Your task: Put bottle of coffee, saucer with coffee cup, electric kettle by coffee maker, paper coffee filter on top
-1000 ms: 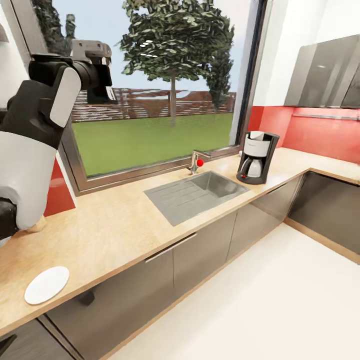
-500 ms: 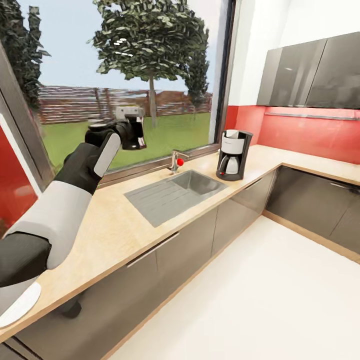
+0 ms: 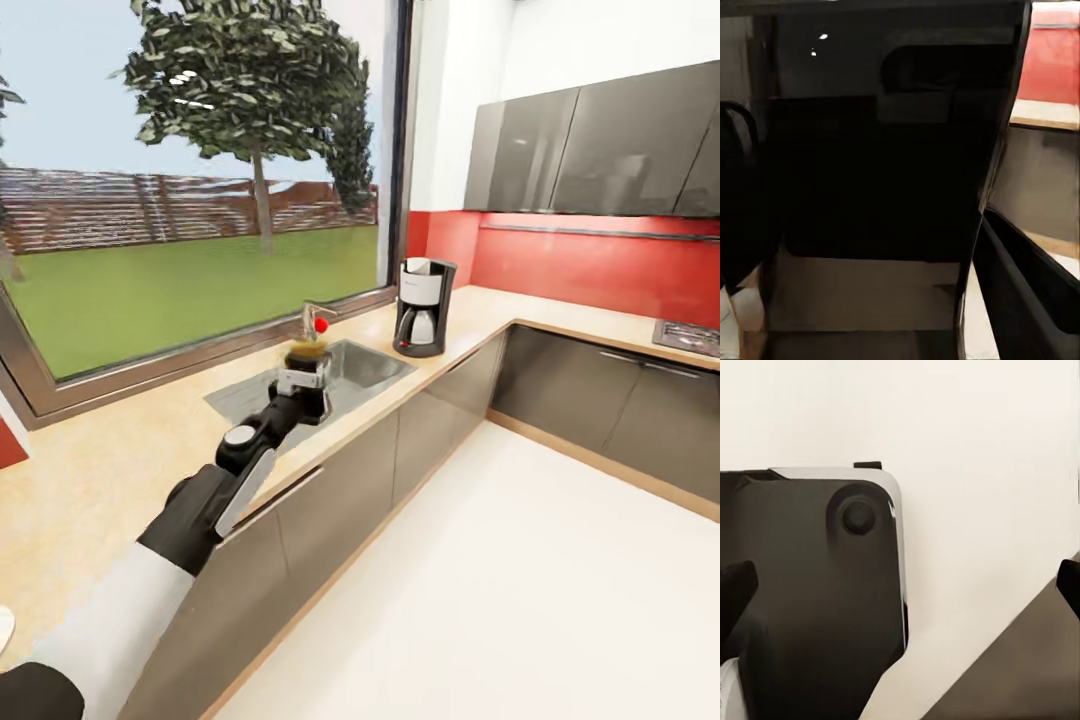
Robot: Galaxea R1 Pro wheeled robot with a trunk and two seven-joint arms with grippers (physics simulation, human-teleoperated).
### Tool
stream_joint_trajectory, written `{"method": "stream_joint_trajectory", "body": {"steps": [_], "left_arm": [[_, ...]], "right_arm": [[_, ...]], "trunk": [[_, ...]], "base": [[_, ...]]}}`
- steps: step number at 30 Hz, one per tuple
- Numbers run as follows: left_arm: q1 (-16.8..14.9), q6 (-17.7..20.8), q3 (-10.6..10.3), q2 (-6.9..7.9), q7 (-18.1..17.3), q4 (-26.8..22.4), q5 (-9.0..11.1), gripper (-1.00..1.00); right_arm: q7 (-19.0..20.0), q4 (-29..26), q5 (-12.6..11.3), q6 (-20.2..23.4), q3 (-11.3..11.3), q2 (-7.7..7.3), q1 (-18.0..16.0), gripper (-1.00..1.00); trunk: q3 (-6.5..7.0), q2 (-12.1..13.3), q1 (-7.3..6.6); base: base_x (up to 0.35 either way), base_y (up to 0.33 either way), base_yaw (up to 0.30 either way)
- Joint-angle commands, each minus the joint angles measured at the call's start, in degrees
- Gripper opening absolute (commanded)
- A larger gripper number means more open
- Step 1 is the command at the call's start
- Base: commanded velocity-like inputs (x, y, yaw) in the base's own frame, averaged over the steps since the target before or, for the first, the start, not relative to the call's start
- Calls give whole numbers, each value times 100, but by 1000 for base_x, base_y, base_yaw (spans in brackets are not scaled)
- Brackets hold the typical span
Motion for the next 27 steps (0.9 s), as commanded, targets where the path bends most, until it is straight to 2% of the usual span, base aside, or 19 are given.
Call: {"method": "stream_joint_trajectory", "body": {"steps": [1,3,4,7,13,27], "left_arm": [[156,-67,-76,3,49,-57,-123,-100],[406,-217,-191,-9,56,-98,-455,-100],[572,-307,-243,-18,60,-113,-685,-100],[886,-504,-288,-25,64,-141,-948,-100],[1197,-627,-288,-14,110,-132,-1018,-100],[1297,-636,-298,-46,91,-143,-957,-100]], "right_arm": [[-2,1,-3,-20,-60,2,-4,100],[-2,2,0,-21,-120,2,-4,100],[-2,-2,2,-22,-142,2,-4,100],[-6,-18,4,-25,-152,4,-4,100],[-3,-38,4,-31,-148,8,-4,100],[-5,-33,9,-233,-156,2,-4,100]], "trunk": [[-10,-11,4],[-10,-11,4],[-10,-11,4],[-10,-11,4],[-10,-11,4],[-10,-11,4]], "base": [[0,0,-242],[80,0,-192],[228,0,-83],[291,0,-35],[330,-3,-5],[285,-150,0]]}}
